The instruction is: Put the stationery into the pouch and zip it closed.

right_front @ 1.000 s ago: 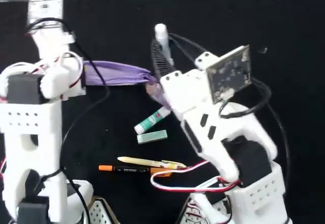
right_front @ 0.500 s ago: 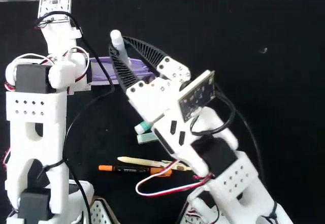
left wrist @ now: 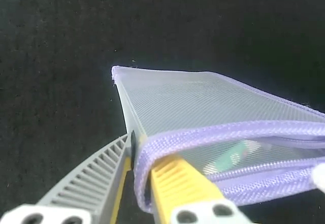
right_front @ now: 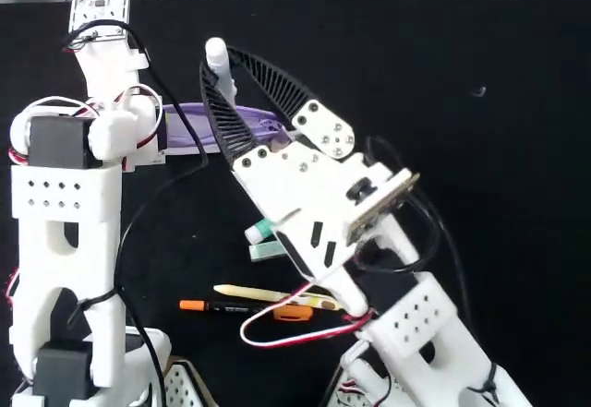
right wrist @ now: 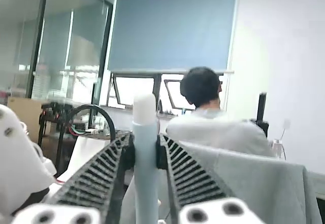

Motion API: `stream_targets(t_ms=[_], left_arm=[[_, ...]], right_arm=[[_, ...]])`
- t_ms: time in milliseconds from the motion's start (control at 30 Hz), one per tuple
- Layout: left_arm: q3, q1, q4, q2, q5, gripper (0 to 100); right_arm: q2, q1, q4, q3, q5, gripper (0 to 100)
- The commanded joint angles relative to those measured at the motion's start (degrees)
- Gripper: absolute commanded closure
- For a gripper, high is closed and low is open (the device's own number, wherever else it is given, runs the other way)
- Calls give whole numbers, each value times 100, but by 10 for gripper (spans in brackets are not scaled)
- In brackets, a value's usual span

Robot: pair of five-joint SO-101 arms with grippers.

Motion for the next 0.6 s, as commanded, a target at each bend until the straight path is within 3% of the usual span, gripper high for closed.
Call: stream_targets(t_ms=[0,300,467,567], left_arm=[[-92,75,9,18,53,971],[-119,66,0,18,62,971],[-171,-268,-9,26,79,971],[-277,-365,35,26,79,971]], right_arm=[[268,-35,-589,110,70,988],[1156,-53,-589,303,26,988],[1068,-62,-580,664,26,982],[1068,-88,-571,725,18,900]])
